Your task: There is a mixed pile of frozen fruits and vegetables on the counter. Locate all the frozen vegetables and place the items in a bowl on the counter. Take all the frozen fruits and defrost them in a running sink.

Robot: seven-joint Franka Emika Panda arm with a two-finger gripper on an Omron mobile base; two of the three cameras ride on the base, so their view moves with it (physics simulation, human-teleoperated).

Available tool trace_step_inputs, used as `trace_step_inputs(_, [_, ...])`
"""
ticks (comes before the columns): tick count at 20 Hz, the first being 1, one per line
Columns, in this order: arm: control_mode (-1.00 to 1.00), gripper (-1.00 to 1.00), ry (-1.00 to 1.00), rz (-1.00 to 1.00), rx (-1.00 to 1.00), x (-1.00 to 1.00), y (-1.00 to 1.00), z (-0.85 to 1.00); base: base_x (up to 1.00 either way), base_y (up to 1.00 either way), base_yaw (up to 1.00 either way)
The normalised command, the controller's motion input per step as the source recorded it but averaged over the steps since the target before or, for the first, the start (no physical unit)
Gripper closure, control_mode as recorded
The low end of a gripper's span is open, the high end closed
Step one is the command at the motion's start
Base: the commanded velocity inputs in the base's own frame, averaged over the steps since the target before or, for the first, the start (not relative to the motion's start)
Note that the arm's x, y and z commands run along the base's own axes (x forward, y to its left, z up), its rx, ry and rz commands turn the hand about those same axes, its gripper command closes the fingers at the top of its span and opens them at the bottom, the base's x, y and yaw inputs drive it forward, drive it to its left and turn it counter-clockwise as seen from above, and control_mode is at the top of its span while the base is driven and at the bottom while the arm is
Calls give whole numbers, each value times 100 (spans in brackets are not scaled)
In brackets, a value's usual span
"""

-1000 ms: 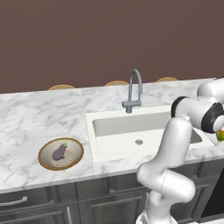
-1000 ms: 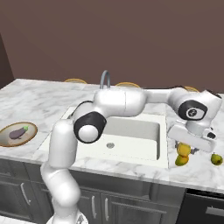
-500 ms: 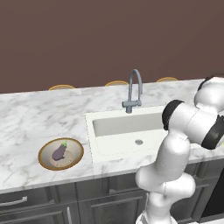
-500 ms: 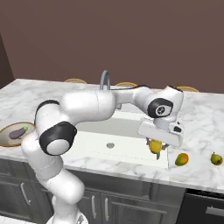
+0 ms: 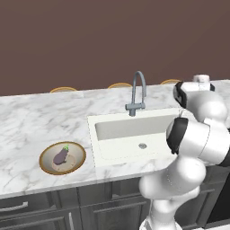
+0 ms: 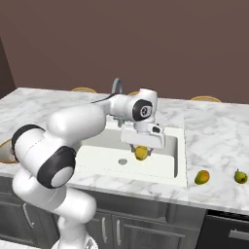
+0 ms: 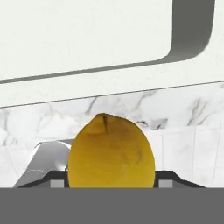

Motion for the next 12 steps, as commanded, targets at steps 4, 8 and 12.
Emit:
trace_step_inputs(4, [-100,100,7,0,-2,61,100,-8,0,0,0])
trace_step_inputs(8, [-100,100,3,0,0,47,97,-8,0,0,0])
trace_step_inputs(12, [-100,100,1,2,0,30,89,-19,0,0,0])
